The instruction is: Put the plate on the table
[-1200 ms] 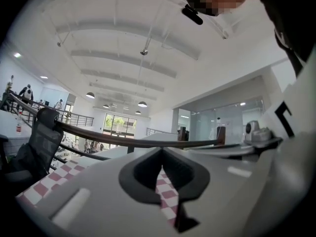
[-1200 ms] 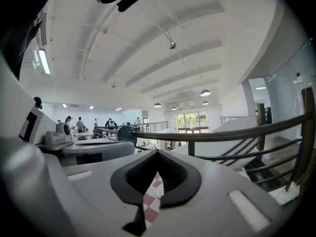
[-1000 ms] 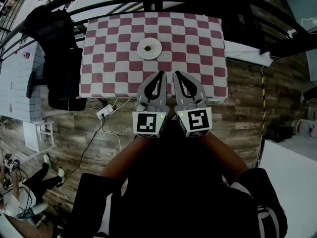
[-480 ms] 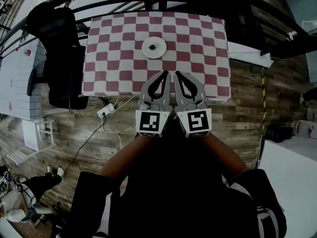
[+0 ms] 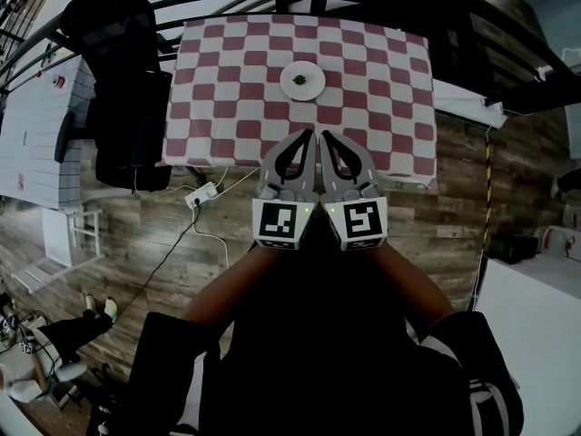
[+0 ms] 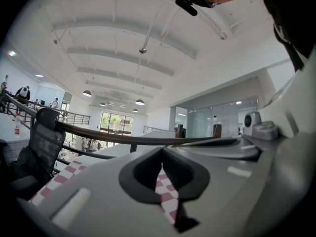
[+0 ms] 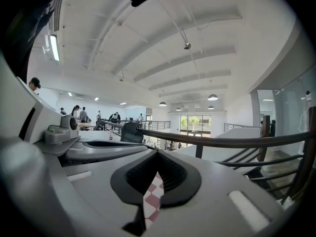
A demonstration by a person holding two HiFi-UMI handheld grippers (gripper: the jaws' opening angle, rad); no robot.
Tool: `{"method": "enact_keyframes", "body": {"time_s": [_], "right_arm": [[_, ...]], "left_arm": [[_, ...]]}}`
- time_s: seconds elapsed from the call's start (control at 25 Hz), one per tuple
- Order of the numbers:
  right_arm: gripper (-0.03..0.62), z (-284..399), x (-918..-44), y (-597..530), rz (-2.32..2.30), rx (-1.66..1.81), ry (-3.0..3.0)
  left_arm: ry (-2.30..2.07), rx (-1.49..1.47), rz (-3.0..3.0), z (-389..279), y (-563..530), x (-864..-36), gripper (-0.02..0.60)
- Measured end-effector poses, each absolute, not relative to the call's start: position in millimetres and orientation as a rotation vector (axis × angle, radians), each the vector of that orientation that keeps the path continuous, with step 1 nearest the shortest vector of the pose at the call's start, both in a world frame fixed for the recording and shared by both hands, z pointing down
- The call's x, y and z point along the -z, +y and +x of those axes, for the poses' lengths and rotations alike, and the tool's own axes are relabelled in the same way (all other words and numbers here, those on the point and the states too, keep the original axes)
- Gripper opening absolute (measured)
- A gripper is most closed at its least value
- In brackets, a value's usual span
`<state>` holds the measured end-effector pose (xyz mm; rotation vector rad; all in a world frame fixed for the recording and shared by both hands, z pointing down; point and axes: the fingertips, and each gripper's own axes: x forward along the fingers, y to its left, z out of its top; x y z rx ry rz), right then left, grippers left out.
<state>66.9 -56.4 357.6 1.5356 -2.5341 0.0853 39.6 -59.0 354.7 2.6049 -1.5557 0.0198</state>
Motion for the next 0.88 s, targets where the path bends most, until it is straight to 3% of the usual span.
{"method": "enact_keyframes", "body": {"time_s": [0.88], "right_arm": [[-0.003,-6,-353,-58,1.568,-0.040,-2.534]], "left_arm": [[-1.533,0.005,2.638,-33,-61,-350,0.009]]}}
